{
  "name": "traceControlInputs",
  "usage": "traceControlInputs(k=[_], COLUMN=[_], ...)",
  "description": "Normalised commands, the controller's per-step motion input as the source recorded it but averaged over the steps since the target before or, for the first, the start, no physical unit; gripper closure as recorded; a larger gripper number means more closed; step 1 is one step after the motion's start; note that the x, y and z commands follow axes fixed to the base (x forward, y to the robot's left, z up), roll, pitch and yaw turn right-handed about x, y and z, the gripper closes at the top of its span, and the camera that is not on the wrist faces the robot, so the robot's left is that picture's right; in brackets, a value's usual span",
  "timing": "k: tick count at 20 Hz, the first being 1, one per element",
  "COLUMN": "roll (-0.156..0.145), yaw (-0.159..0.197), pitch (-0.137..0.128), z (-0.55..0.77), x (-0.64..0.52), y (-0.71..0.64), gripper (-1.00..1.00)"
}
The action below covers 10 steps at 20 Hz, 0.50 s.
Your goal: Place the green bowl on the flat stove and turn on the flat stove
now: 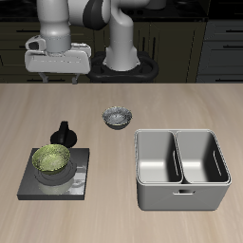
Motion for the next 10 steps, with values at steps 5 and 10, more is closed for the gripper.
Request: traceControlInputs(k=[5,10], roll=[0.045,-0.034], yaw=[-0.019,-0.012], pitch=[0.015,-0.01], z=[-0.02,-0.05], x=[-0.13,0.02], y=[0.03,-0.18], gripper=[-1.0,-1.0])
